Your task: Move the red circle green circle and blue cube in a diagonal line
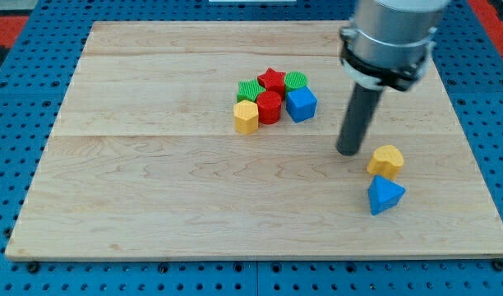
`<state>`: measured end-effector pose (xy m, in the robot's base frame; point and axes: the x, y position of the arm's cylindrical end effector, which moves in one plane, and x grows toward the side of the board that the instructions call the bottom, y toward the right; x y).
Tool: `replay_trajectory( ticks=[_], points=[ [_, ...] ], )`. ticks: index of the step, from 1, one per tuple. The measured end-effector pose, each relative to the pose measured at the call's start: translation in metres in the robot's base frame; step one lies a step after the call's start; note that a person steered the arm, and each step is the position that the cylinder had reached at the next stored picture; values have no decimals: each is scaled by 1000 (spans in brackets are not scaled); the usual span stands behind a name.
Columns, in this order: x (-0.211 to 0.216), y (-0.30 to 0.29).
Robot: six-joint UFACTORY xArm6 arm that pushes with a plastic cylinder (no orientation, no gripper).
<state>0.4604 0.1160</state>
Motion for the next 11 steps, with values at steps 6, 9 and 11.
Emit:
replay_trajectory(
  ticks=[6,9,11],
  points=[
    [-29,-97],
    [-79,-94],
    [-95,-98]
  ],
)
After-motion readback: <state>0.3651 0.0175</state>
